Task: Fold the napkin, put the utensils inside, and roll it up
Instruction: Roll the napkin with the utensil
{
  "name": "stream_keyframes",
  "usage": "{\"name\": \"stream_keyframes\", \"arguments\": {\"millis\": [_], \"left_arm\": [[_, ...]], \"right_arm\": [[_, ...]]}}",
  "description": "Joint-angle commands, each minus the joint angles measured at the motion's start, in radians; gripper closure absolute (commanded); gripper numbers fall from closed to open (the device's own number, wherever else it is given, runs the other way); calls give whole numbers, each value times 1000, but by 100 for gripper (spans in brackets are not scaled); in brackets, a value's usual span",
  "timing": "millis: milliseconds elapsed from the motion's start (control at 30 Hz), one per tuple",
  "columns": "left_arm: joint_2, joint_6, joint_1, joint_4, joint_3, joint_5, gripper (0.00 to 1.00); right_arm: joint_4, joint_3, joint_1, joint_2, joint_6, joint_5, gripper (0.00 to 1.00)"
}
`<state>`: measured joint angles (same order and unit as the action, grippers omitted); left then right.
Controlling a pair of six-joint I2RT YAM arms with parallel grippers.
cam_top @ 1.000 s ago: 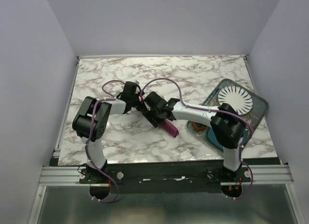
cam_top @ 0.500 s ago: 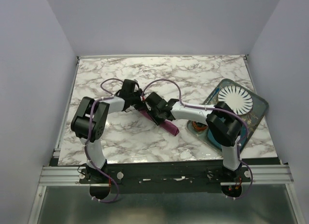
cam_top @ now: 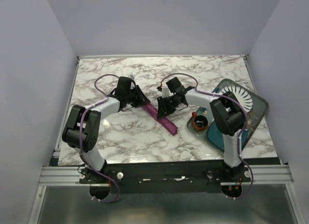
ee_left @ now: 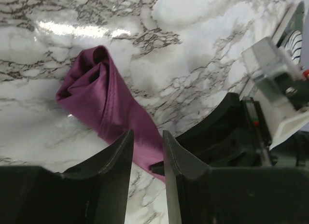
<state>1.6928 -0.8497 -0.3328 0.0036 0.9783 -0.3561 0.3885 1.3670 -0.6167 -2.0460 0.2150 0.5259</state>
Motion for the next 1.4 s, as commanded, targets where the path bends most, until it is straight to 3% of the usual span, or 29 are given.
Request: {"name": "stream_keyframes", "arguments": {"millis": [0, 100, 133, 167, 333, 467, 800, 967, 1100, 1233, 1367], "left_arm": [[-22, -8, -23, 3, -61, 20, 59], [-65, -38, -47, -65, -82, 130, 53], [-76, -55, -54, -68, -89, 149, 36], [-84, -61, -58, -77, -89, 167, 32], [-53, -75, -81, -149, -44, 216, 29], [-93, -78, -103, -175, -47, 308, 29], [33, -150, -140, -195, 37, 307, 30], [102, -173, -143, -208, 65, 310, 37], [107, -164, -143, -221, 68, 344, 45], [99, -158, -143, -220, 45, 347, 51], [94, -161, -144, -202, 26, 332, 53]], "right_arm": [[15, 6, 32, -77, 37, 206, 63], [13, 7, 35, -85, 35, 215, 62], [13, 9, 35, -83, 37, 218, 62], [13, 9, 34, -82, 37, 217, 62], [16, 10, 35, -72, 31, 192, 62], [21, 7, 34, -65, 20, 164, 62], [35, 18, 34, -52, 12, 143, 61], [53, 27, 35, -46, -3, 131, 59], [81, 40, 29, -33, -20, 103, 51], [131, 52, -21, 41, -38, -67, 38], [181, 57, -112, 133, -14, -429, 27]]}}
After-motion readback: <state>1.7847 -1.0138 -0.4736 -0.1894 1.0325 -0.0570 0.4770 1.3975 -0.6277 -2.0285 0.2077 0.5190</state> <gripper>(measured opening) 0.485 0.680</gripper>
